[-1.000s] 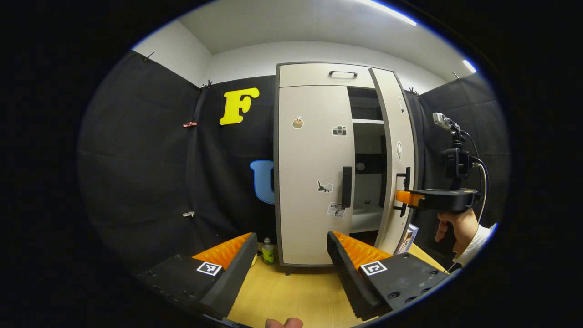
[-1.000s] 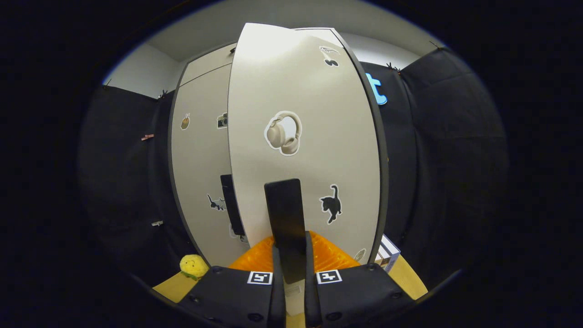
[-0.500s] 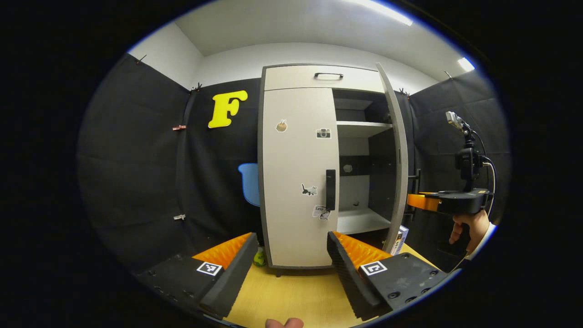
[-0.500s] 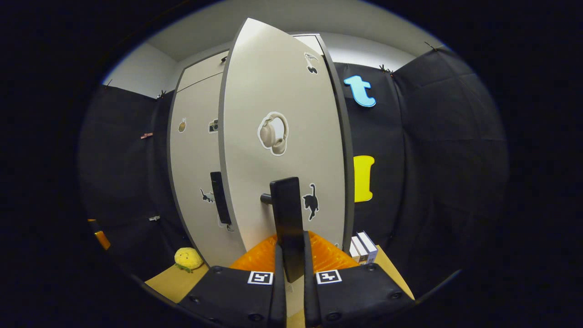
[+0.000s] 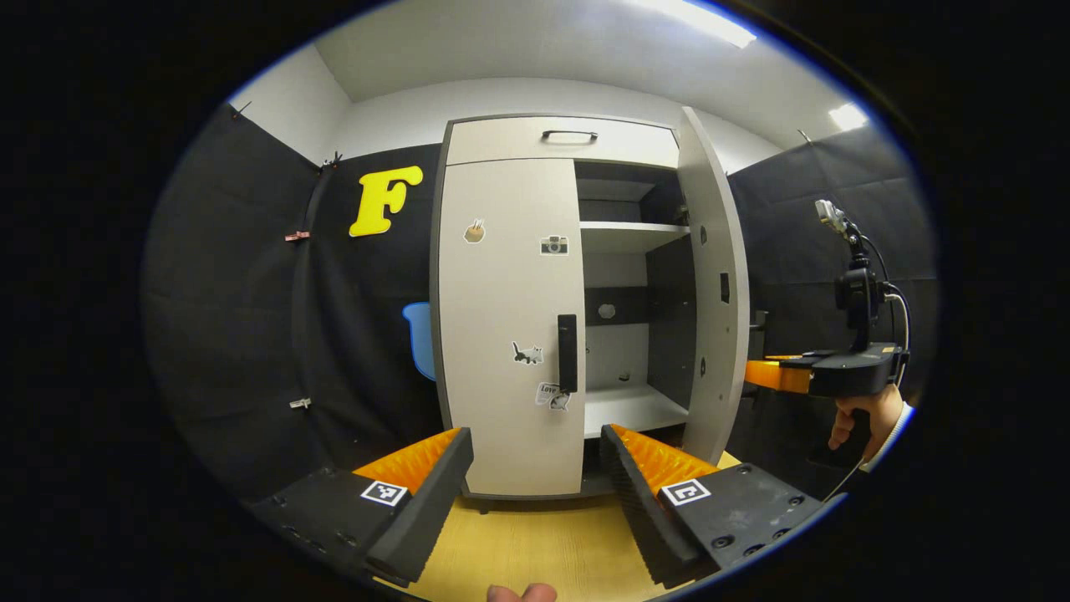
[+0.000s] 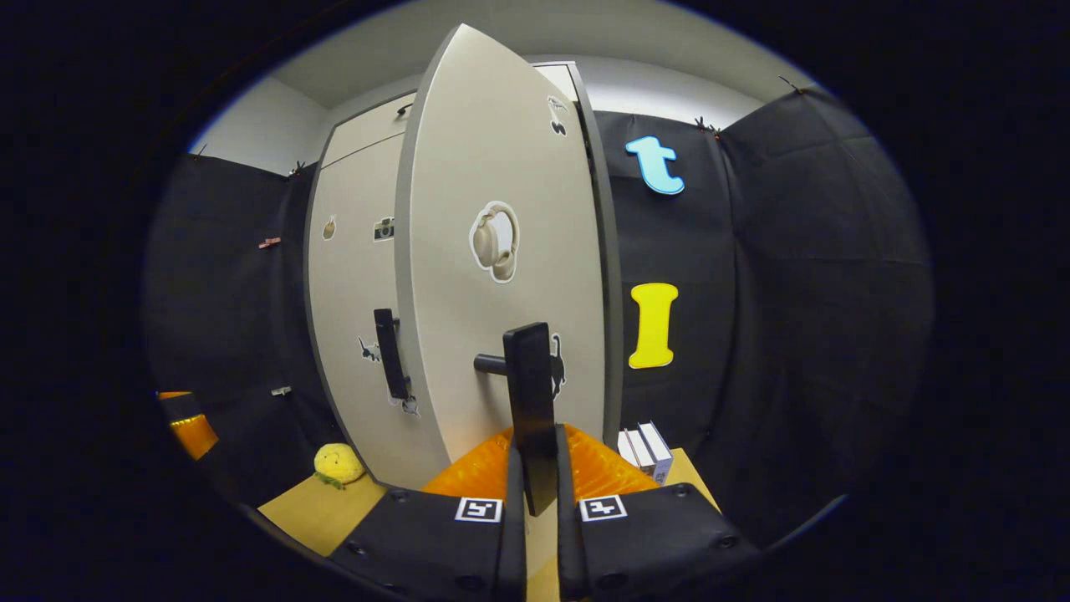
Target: Open the right door of the double-door shoe cabinet with the right hand, and open the left door with the left hand.
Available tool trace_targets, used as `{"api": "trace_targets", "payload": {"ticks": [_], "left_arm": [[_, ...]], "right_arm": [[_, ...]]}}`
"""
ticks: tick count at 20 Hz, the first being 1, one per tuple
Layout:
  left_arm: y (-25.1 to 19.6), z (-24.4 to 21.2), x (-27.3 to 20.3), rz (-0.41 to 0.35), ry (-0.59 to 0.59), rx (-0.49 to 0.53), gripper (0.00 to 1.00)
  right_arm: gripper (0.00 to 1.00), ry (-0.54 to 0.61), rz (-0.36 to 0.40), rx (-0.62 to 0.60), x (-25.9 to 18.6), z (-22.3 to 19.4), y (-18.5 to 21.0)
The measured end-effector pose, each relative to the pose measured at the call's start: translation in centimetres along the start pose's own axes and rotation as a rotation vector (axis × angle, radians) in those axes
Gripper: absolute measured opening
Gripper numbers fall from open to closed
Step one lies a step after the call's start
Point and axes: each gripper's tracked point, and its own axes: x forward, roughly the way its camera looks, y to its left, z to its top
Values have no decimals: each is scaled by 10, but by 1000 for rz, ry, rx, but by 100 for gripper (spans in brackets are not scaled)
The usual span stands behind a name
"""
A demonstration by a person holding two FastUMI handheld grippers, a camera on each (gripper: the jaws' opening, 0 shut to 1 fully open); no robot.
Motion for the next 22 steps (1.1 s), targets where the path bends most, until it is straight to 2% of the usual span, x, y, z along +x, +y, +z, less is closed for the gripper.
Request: {"api": "trace_targets", "payload": {"ticks": [8, 12, 14, 17, 19, 22], "left_arm": [[-18, -1, 12, -26, 6, 2, 94], [-30, -3, 14, -38, 12, 4, 94], [-34, -2, 17, -41, 11, 9, 94], [-39, -1, 22, -46, 9, 11, 94], [-43, 0, 25, -45, 8, 10, 94], [-47, 4, 35, -47, 5, 1, 94]], "right_arm": [[18, 13, 11, 6, -5, -3, -5], [18, -5, -76, -13, -4, 1, -26], [13, -18, -131, 5, -8, 3, -37], [13, -27, -86, 103, 0, 0, -13], [18, -33, -104, 87, 1, 3, -15], [18, -45, -118, 38, -5, 8, -33]]}}
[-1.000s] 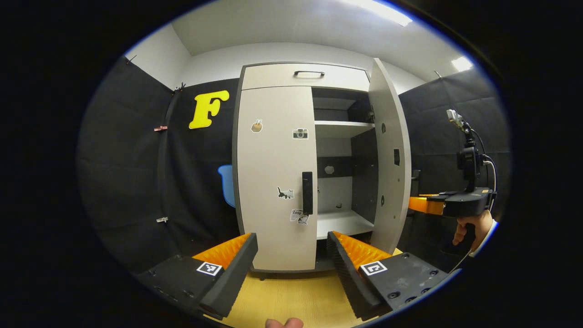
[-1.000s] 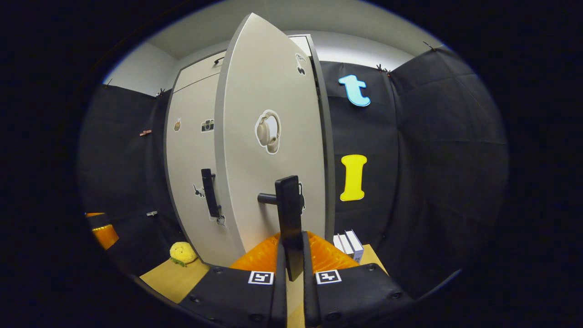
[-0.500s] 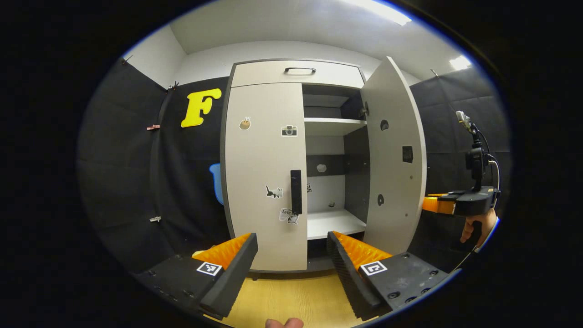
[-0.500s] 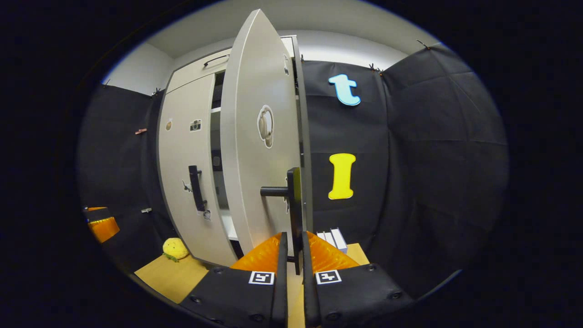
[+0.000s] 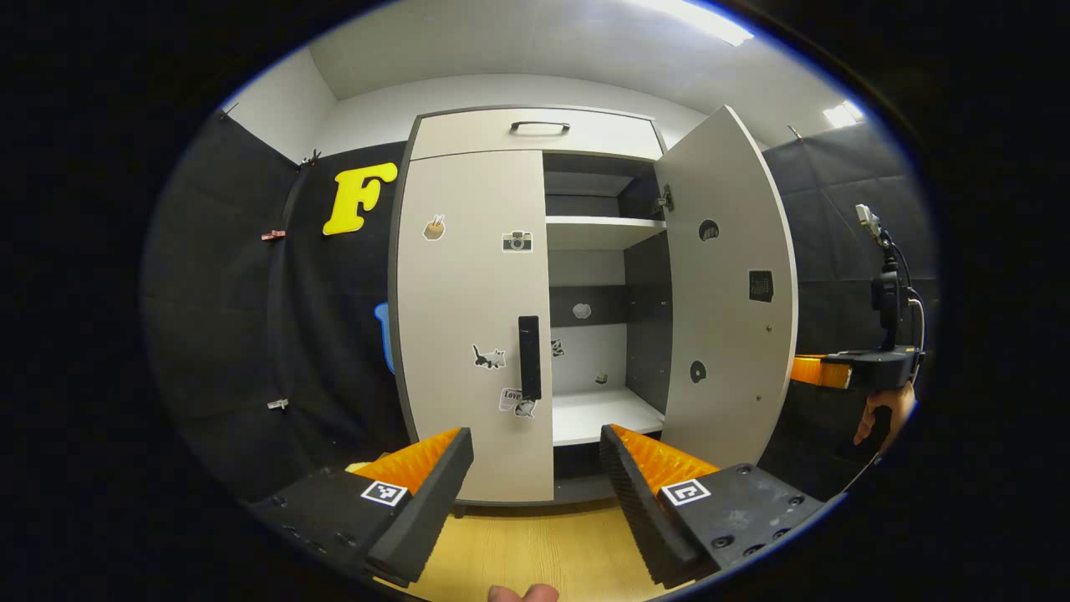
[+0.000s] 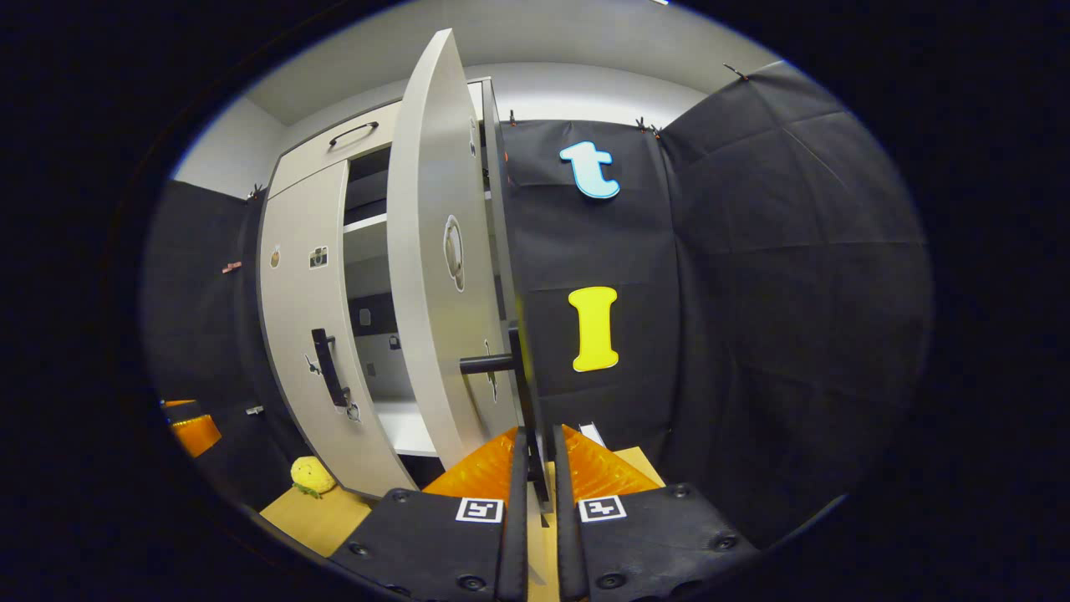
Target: Open the right door of the double-door shoe cabinet with the right hand, and open the left door with the left hand.
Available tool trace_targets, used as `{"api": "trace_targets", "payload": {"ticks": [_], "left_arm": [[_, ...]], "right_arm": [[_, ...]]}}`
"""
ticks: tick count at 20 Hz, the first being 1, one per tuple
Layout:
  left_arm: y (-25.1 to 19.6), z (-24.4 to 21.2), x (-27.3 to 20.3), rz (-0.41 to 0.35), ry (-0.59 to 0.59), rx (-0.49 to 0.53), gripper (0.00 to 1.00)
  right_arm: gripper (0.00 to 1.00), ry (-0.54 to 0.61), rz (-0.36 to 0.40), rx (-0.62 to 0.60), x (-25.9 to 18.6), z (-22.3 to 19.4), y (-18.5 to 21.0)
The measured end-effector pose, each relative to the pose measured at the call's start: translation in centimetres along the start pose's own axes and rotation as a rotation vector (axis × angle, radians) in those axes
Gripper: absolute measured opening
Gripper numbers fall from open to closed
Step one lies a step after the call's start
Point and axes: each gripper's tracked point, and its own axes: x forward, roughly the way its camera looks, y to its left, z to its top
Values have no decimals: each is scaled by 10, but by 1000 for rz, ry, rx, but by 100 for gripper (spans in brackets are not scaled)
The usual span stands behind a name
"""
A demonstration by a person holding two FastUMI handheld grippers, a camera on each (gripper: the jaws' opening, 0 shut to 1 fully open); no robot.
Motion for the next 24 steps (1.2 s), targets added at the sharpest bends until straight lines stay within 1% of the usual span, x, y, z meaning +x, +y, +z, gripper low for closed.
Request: {"api": "trace_targets", "payload": {"ticks": [2, 4, 5, 6, 7, 8, 10, 11, 12, 13, 15, 16, 20, 21, 24], "left_arm": [[1, 2, 9, 7, -2, 1, 94], [1, 5, 22, 17, -4, 4, 94], [0, 7, 29, 20, -9, 5, 95], [-1, 9, 36, 20, -15, 6, 94], [-3, 12, 44, 17, -24, 8, 95], [-6, 16, 54, 4, -38, 11, 94], [-16, 20, 75, -30, -58, 10, 94], [-17, 21, 85, -36, -60, 9, 94], [-17, 22, 95, -35, -61, 6, 94], [-16, 23, 105, -32, -64, 5, 94], [-12, 25, 128, -18, -70, 9, 94], [-8, 22, 141, -7, -66, 13, 94], [4, 13, 185, 11, -56, 6, 94], [8, 11, 194, 25, -53, 5, 94], [19, 3, 221, 67, -37, 44, 94]], "right_arm": [[18, -12, -15, -39, -1, 4, -7], [18, -26, -15, -47, -4, 8, -11], [14, -40, -9, -45, -7, 11, -10], [21, -51, -15, -41, -3, 13, -10], [31, -63, -20, -34, -3, 15, -11], [31, -70, -23, -21, -2, 16, -10], [48, -60, -8, 6, -3, 14, -4], [72, -46, -9, 13, -6, 11, -4], [78, -35, -19, 15, -9, 10, -7], [99, -32, -22, 14, -9, 7, -8], [100, -26, -46, 0, -13, 6, -15], [96, -25, -50, -7, -13, 6, -18], [96, -48, -51, -7, -12, 10, -22], [97, -55, -52, -4, -11, 12, -22], [96, -75, -60, -8, -8, 17, -27]]}}
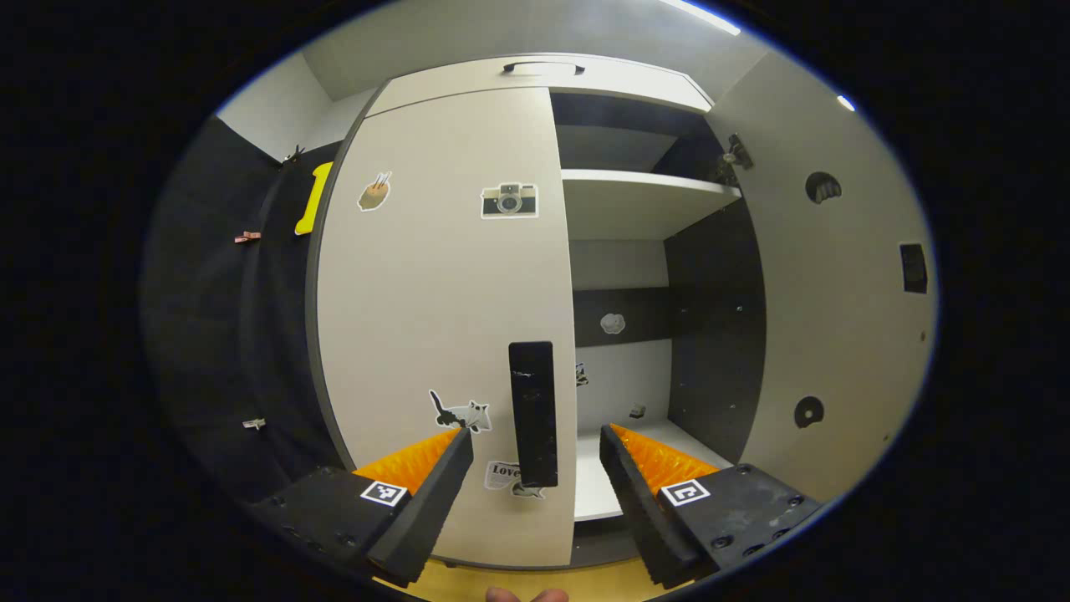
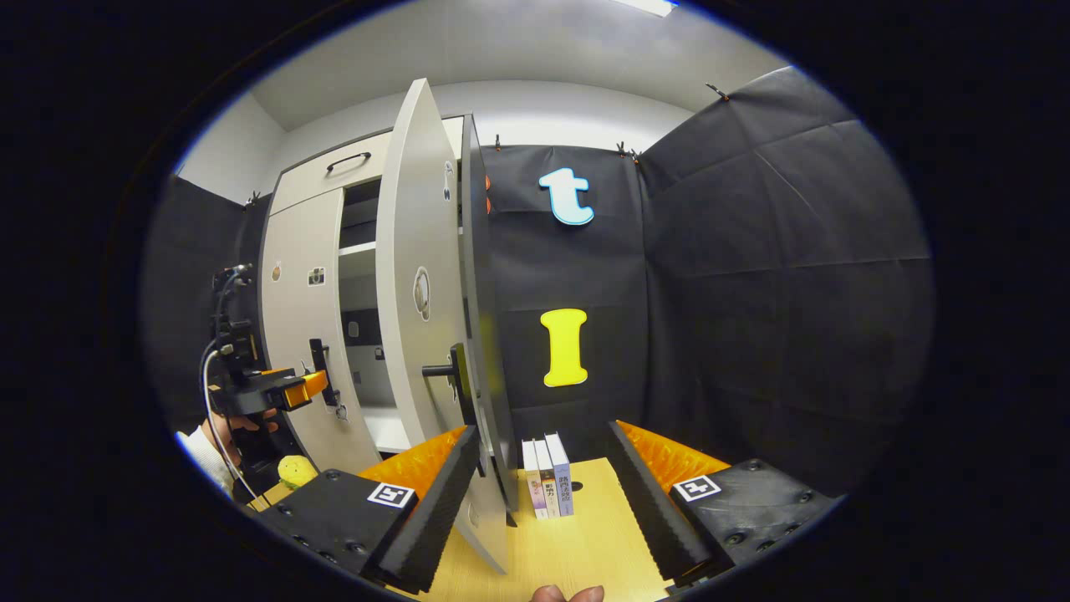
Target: Open the right door of the double-door shoe cabinet with the right hand, and open the left door with the left hand.
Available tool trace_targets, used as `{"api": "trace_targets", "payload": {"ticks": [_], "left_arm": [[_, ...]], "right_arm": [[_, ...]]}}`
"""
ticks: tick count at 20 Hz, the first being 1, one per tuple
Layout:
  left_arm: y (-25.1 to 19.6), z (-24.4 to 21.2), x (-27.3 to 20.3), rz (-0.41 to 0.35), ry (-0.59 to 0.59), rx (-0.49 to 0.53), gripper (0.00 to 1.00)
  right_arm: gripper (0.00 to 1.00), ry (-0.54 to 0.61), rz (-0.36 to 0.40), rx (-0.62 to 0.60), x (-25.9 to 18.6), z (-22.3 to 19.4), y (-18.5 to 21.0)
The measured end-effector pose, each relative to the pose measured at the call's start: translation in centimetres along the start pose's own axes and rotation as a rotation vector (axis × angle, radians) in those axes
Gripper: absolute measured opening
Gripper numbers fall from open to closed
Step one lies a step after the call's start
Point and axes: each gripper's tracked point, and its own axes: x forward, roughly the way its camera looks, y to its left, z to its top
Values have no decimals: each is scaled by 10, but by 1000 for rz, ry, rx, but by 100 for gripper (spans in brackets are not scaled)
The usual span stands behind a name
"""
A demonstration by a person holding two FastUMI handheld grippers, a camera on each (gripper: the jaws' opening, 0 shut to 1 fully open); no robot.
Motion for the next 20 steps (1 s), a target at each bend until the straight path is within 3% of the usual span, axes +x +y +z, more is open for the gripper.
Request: {"api": "trace_targets", "payload": {"ticks": [7, 16, 20], "left_arm": [[6, -10, 42, 43, 11, -23, 87], [0, -10, 56, 22, 1, -64, 38], [-1, -15, 57, 33, 17, -75, 35]], "right_arm": [[96, -3, -30, -7, 4, 1, -11], [96, 2, -43, -10, 7, 0, -14], [96, 5, -43, -2, 3, 1, -11]]}}
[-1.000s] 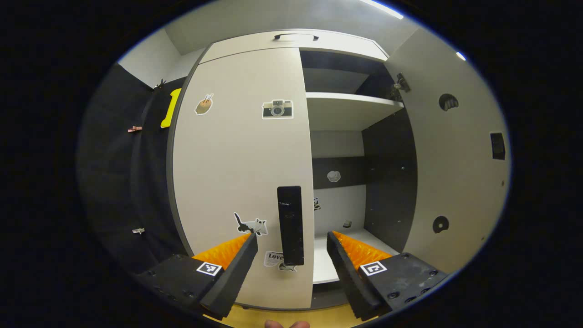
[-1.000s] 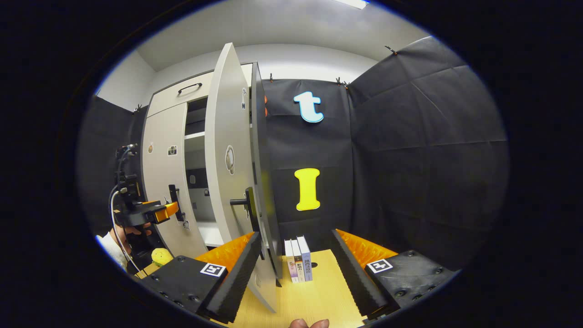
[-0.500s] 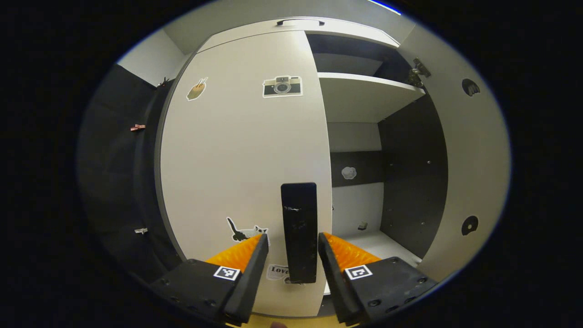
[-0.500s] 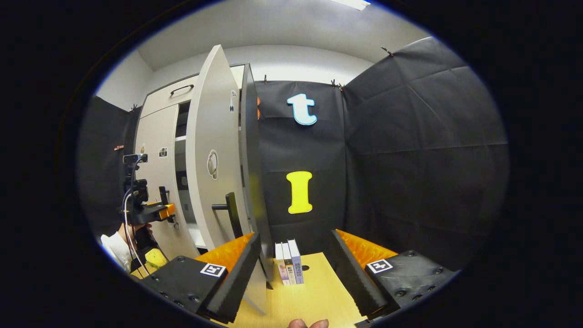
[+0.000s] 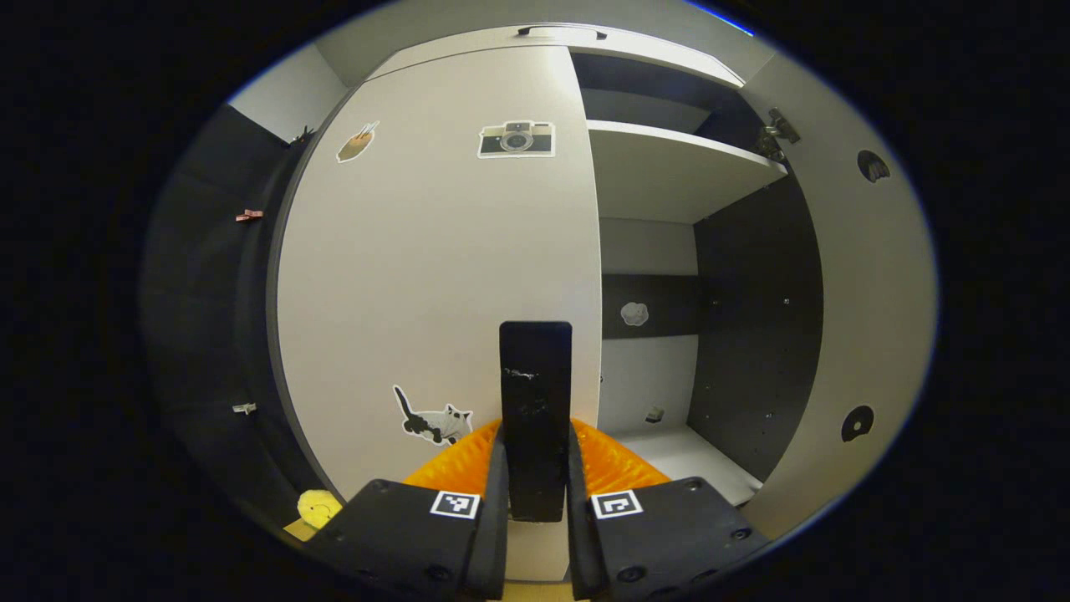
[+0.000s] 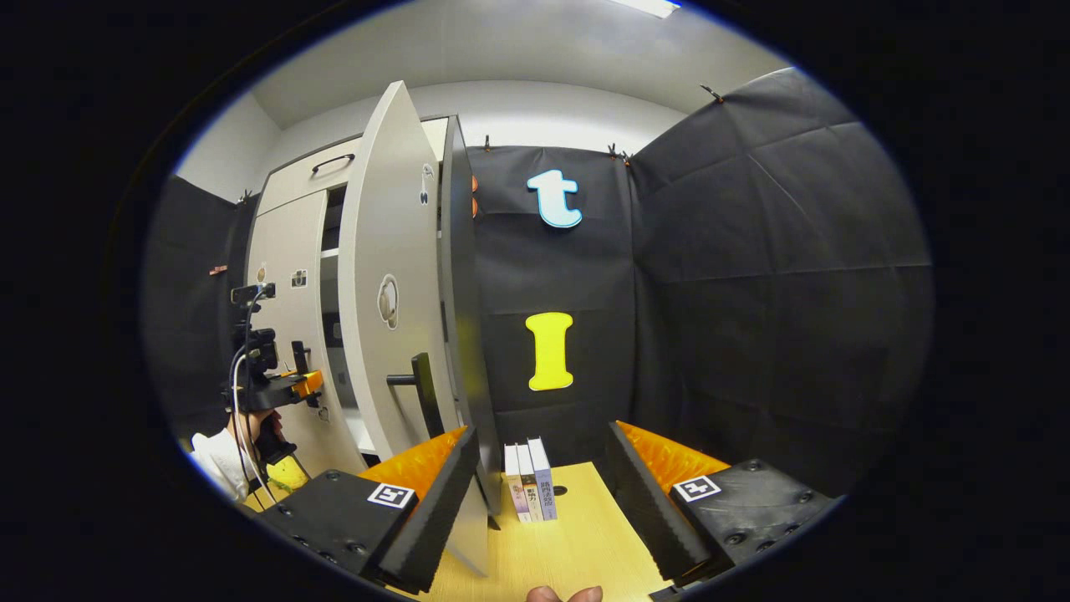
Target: Open the right door of the double-door shoe cabinet with the right hand, and open the left door with the left hand.
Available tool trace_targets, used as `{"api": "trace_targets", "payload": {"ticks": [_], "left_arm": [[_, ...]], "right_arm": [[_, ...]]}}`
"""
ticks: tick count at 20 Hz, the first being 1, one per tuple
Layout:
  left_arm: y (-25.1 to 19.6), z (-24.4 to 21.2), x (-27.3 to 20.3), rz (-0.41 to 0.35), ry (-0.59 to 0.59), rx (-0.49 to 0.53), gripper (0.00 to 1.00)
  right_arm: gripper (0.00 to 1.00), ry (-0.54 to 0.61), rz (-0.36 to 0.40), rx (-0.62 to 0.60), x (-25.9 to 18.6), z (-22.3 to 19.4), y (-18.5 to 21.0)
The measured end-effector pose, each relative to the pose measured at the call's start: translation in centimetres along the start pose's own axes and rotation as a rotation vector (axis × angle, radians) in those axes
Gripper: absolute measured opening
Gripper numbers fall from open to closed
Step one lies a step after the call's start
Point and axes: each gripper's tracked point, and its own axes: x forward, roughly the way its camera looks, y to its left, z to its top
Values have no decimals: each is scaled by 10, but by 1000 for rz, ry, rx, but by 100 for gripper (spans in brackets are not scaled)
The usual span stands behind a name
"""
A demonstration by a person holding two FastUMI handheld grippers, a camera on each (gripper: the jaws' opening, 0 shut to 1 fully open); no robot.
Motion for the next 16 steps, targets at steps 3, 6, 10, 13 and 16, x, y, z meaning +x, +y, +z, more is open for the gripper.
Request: {"api": "trace_targets", "payload": {"ticks": [3, 6, 10, 13, 16], "left_arm": [[1, 0, -3, -6, 7, -21, 25], [2, 2, -17, -44, 43, -38, 22], [15, 4, -54, -84, 65, -46, 22], [29, -2, -82, -112, 67, -51, 22], [46, -4, -109, -135, 74, -65, 22]], "right_arm": [[96, -7, 2, -1, -3, 3, 4], [96, -30, -9, -13, -5, 8, 3], [96, -44, -10, 1, -10, 9, 13], [96, -58, -5, -5, -15, 11, 23], [97, -69, 23, -22, -19, 11, 38]]}}
